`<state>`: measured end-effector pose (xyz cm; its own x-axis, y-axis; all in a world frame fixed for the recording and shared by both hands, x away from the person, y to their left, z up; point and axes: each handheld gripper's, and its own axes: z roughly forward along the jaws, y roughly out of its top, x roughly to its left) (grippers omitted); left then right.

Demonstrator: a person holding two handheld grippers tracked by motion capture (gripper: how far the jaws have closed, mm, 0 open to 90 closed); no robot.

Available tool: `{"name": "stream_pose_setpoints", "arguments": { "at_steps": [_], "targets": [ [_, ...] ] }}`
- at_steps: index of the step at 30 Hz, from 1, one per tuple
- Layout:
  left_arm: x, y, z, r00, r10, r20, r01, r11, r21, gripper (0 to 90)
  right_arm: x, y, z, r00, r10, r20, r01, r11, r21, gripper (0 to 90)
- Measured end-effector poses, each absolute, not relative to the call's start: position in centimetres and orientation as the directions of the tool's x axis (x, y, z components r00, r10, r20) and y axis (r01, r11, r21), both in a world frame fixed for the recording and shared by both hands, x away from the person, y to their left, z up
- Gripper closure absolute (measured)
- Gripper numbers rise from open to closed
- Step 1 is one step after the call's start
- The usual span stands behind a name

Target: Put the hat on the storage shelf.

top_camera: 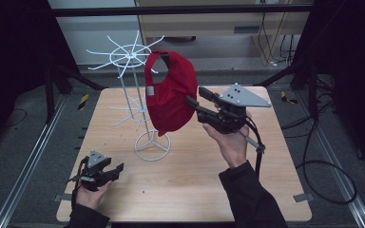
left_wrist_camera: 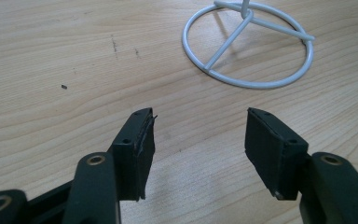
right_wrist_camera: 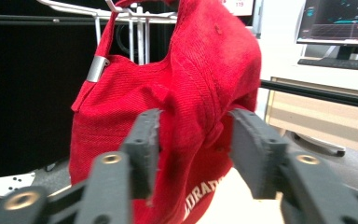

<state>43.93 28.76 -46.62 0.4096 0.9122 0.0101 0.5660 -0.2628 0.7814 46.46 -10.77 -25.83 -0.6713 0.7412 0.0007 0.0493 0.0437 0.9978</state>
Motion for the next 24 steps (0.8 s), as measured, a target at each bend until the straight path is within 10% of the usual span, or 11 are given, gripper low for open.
{"name": "stream_pose_setpoints", "arguments": {
  "at_steps": [14,24],
  "targets": [
    [44.0,28.7,-46.7,0.406,0.914,0.009,0.571,-0.261,0.778,42.0,44.5,-16.0,-30.3,-0.643,0.765,0.037,0.096,0.033,0.995,24.5],
    [44.1,28.7,-46.8,0.405,0.914,0.005,0.572,-0.257,0.779,37.2,44.3,-20.5,-40.4,-0.559,0.82,0.123,0.292,0.056,0.955,17.6]
  ]
}}
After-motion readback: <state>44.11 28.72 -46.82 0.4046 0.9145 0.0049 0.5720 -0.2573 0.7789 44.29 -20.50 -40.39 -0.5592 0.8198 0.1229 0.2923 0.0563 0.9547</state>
